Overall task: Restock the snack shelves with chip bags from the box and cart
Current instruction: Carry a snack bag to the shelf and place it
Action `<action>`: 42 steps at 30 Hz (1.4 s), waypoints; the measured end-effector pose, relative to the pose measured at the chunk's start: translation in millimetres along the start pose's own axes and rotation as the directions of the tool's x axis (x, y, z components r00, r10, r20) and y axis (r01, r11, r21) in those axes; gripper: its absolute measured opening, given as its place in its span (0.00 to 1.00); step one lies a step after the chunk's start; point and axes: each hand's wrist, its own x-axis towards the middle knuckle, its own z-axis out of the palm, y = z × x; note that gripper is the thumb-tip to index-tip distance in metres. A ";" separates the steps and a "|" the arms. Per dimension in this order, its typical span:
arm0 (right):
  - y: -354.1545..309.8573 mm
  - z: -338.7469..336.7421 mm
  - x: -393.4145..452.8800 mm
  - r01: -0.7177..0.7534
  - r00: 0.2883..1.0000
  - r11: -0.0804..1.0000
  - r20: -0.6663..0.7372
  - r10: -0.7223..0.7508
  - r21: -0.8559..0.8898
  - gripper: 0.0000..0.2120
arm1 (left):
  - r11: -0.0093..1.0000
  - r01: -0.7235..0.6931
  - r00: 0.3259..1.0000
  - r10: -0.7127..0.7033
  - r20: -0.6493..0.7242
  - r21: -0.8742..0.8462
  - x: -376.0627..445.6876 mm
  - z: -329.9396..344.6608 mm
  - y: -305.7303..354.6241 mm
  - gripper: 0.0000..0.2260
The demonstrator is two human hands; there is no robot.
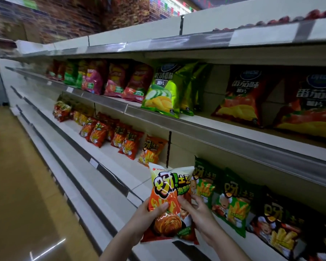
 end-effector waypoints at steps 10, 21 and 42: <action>-17.2 97.6 109.0 -0.026 0.997 1.000 0.069 0.025 0.016 0.36 | 0.999 0.028 0.997 -0.026 -0.073 0.027 57.3 -123.7 31.5 0.36; -19.0 277.0 225.6 -0.094 0.964 0.996 0.249 0.092 -0.003 0.36 | 0.990 0.078 0.943 -0.110 -0.313 -0.115 77.1 -306.8 59.8 0.32; -48.0 459.8 488.0 0.003 0.854 0.998 0.519 0.032 -0.067 0.21 | 0.982 -0.071 0.804 -0.049 -0.593 -0.177 216.0 -525.2 108.5 0.35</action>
